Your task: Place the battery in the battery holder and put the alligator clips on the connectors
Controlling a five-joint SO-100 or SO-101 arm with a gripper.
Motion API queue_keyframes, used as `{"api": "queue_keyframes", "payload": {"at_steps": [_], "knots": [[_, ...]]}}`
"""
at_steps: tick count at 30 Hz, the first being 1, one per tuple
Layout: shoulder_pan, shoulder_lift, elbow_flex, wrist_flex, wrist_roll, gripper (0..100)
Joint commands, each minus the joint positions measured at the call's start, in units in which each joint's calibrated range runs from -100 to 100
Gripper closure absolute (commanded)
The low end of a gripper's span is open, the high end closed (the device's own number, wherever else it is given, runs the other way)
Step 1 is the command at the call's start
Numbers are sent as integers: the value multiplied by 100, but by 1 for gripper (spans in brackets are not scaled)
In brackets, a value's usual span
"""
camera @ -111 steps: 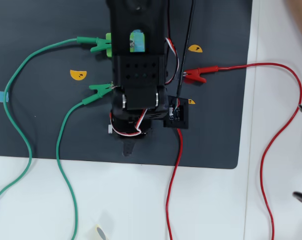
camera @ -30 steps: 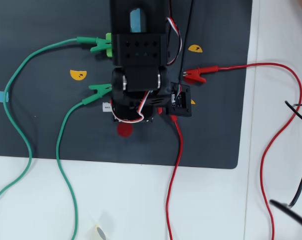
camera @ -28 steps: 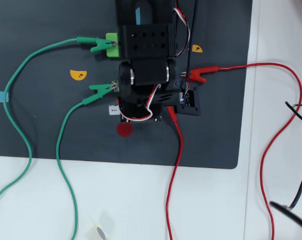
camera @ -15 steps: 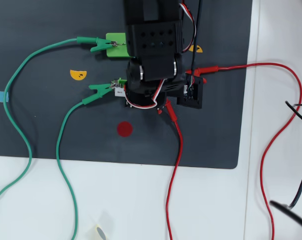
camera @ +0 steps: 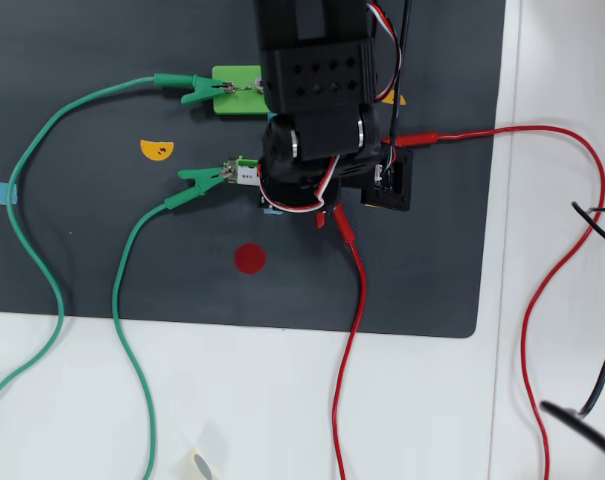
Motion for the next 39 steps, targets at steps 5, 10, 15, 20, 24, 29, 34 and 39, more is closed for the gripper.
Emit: {"api": "queue_keyframes", "payload": {"at_steps": [5,10,15,20,24,29,34,39], "knots": [[-164,-923,434,-58,-23,99],[-366,-1017,434,-58,-17,99],[-356,-1000,425,-66,29,99],[-306,-727,434,-341,29,99],[-276,-506,425,-531,66,99],[-13,-455,434,-505,71,99],[-3,-447,434,-470,87,99],[-3,-438,697,-505,71,99]]}}
